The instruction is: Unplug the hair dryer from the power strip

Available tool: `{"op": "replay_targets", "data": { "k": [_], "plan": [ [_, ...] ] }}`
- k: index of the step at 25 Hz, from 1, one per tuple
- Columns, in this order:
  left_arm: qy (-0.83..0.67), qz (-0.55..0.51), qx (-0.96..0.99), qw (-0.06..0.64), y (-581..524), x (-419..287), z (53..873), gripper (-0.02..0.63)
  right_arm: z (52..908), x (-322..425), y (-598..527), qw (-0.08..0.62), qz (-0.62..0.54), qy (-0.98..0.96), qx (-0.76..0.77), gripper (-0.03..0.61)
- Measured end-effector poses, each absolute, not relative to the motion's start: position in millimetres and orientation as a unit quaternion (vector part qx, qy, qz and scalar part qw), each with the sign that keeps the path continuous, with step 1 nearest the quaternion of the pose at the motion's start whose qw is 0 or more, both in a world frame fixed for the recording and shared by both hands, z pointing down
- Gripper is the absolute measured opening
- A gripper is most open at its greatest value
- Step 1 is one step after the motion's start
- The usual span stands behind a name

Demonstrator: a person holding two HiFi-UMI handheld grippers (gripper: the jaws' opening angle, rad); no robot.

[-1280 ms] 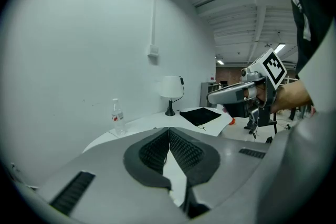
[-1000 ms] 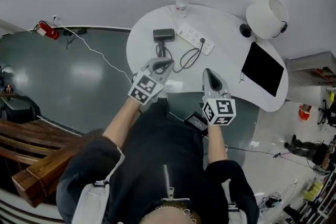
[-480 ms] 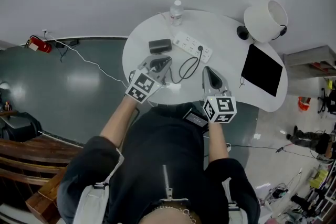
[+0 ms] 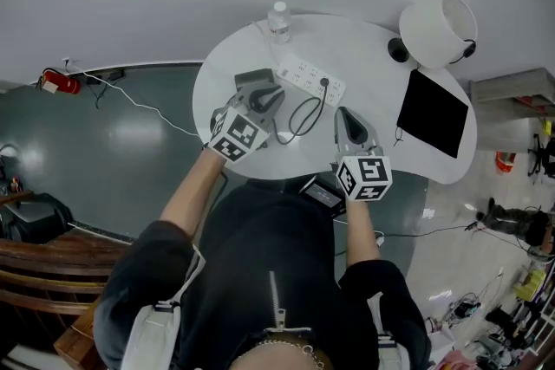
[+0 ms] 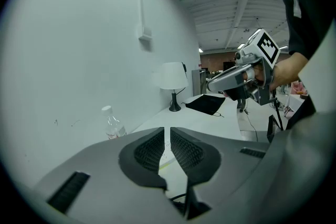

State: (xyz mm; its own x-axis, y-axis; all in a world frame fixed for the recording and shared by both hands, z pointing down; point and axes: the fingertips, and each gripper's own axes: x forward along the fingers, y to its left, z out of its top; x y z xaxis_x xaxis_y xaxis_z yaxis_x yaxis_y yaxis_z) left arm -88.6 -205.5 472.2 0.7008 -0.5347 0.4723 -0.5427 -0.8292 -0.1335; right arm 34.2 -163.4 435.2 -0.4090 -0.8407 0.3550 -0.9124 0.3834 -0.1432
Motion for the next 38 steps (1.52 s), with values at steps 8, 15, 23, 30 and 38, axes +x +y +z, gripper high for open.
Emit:
{"op": "replay_targets", "data": {
  "k": [8,15,23,30,38],
  "plan": [
    [-0.225,0.327,0.917,-0.036,-233,-61,496,0.148,445,48,-187,0.113,0.174,-0.824,0.526,0.003],
    [-0.140,0.408,0.895,-0.116,-246,-47,531,0.274,461,61,-198,0.122,0.187,-0.825,0.519,0.003],
    [-0.080,0.450,0.878,-0.144,-254,-38,556,0.339,473,67,-208,0.126,0.198,-0.828,0.510,0.005],
    [-0.033,0.478,0.862,-0.166,-264,-22,566,0.348,487,75,-216,0.129,0.207,-0.824,0.512,0.003],
    [0.028,0.516,0.840,-0.164,-265,-12,601,0.354,502,81,-222,0.137,0.213,-0.819,0.516,0.003]
  ]
}}
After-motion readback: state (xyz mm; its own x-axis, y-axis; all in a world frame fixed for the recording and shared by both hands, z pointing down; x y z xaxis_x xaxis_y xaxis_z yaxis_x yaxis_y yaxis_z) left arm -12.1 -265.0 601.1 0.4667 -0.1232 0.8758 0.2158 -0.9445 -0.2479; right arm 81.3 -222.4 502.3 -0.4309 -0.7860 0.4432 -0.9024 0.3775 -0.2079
